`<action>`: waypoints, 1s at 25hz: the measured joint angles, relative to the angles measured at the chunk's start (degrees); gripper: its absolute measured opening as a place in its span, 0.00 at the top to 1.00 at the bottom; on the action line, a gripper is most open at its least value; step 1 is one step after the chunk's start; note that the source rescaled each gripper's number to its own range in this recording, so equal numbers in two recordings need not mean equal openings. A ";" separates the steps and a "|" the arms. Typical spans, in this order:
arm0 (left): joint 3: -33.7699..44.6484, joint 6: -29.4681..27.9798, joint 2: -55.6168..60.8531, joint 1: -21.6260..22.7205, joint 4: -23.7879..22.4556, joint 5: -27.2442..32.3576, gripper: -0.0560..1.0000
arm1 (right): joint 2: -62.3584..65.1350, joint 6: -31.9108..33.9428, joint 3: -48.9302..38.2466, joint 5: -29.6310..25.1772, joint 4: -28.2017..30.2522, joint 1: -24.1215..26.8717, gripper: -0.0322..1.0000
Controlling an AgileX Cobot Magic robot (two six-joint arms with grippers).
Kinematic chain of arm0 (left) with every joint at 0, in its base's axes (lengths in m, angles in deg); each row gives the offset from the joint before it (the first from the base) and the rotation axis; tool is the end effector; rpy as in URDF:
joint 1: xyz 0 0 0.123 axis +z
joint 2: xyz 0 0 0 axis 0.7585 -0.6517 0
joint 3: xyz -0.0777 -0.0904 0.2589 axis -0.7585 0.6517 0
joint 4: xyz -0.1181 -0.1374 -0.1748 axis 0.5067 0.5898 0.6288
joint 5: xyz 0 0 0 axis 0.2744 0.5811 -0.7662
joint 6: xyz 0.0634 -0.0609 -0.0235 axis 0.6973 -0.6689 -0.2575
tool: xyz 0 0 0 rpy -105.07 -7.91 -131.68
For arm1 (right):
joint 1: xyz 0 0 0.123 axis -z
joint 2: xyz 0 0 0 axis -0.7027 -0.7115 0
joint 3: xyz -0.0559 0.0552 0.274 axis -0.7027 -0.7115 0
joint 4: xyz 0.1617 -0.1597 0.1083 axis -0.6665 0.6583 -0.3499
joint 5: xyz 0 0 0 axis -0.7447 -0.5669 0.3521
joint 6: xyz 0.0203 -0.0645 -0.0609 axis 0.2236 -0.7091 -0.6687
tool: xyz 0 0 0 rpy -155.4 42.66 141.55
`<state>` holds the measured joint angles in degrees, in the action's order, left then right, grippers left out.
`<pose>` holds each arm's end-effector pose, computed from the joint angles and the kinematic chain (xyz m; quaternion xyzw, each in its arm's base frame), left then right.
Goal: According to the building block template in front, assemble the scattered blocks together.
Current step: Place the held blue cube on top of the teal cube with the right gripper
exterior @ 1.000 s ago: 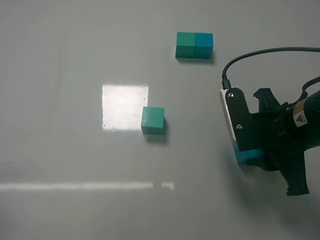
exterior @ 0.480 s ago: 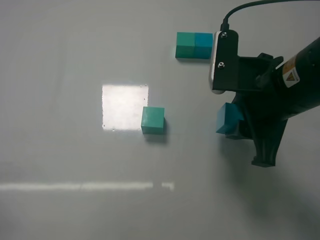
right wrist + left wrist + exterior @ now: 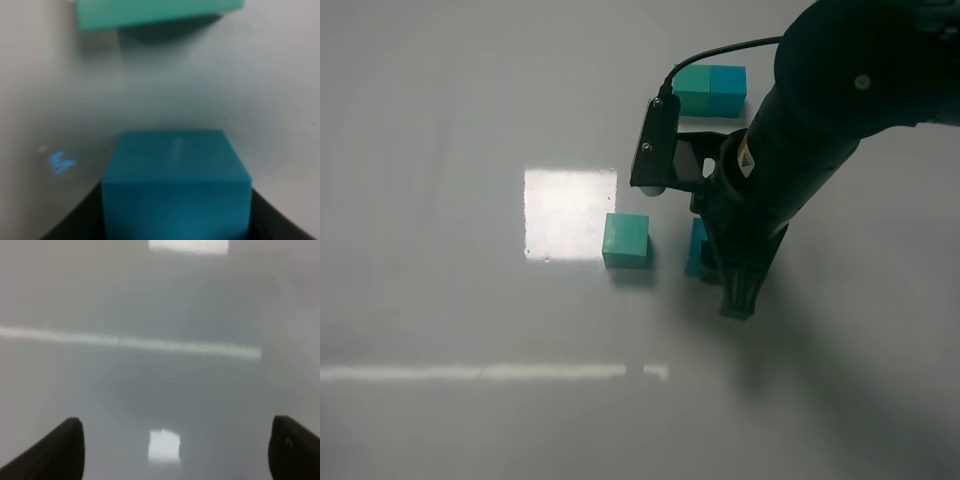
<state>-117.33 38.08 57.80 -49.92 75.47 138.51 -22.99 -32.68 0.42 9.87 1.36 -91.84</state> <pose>-0.0057 0.0066 0.2789 -0.0537 0.8462 0.0030 0.5301 0.2481 0.2229 0.3464 -0.6288 0.7083 -0.1505 0.2832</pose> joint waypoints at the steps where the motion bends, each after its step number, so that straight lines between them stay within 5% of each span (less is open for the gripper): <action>1: 0.00 0.00 0.00 0.00 0.00 0.00 0.31 | -0.87 0.08 1.02 -0.10 -0.14 -0.05 0.96; 16: 0.00 0.00 0.00 0.00 0.00 0.00 0.31 | -5.96 1.51 6.04 -0.89 0.35 -4.58 0.96; 22: 0.00 0.00 0.00 0.00 0.00 0.00 0.31 | -6.07 6.87 6.04 -0.34 3.30 -5.04 0.96; 25: 0.00 0.00 0.00 0.00 0.00 0.00 0.31 | -6.07 7.82 6.04 -0.19 3.79 -5.57 0.77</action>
<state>-117.33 38.08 57.80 -49.92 75.47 138.51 -29.07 -24.86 6.46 9.68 5.15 -97.41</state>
